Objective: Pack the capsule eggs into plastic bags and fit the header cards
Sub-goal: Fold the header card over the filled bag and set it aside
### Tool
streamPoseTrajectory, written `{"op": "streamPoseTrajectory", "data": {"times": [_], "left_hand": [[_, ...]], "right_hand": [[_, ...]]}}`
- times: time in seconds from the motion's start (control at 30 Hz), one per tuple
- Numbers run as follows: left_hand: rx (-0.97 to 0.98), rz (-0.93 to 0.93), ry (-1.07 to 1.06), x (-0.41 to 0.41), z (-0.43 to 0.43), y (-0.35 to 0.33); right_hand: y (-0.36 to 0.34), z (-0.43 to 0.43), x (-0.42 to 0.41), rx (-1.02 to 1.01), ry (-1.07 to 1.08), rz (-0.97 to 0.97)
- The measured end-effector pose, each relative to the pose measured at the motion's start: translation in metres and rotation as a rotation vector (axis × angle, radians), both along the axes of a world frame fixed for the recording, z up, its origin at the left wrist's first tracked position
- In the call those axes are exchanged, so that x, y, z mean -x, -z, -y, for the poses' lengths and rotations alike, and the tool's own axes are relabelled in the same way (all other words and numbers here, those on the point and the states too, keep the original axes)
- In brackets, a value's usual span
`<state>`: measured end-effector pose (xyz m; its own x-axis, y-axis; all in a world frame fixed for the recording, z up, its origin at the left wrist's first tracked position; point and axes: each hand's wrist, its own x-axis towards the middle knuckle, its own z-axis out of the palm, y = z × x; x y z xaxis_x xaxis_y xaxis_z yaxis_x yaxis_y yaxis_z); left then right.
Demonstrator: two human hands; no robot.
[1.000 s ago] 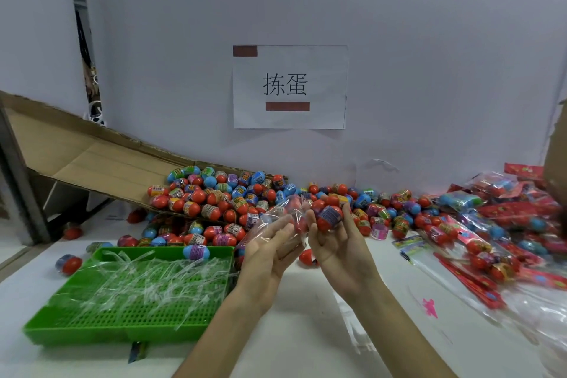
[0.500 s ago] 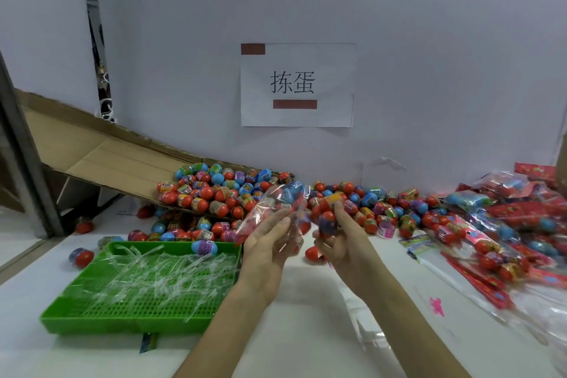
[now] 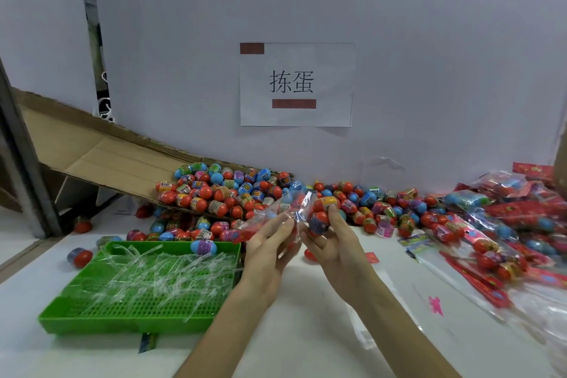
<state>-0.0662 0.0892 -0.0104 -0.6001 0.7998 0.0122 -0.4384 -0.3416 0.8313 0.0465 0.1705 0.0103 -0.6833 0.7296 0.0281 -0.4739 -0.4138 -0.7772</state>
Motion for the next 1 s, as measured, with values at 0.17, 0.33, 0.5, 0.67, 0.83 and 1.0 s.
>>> {"op": "streamPoseTrajectory", "data": {"times": [0.17, 0.33, 0.5, 0.67, 0.83, 1.0], "left_hand": [[-0.019, 0.005, -0.018, -0.002, 0.001, -0.003], [0.032, -0.053, -0.089, -0.002, 0.001, -0.004], [0.031, -0.059, -0.185, 0.000, 0.001, -0.001], [0.057, -0.003, -0.211, 0.004, -0.001, -0.003], [0.088, -0.118, -0.256, 0.001, 0.001, -0.003], [0.066, -0.702, -0.533, -0.007, 0.004, -0.004]], "right_hand": [[0.001, -0.001, 0.001, -0.018, -0.036, 0.046], [0.002, 0.000, 0.003, -0.011, -0.048, 0.017], [0.003, -0.002, 0.004, 0.015, 0.068, 0.037], [0.005, -0.019, -0.003, -0.003, 0.367, 0.161], [0.004, -0.033, -0.014, -0.028, 0.447, 0.330], [-0.003, -0.031, -0.016, 0.175, 0.146, 0.167]]}}
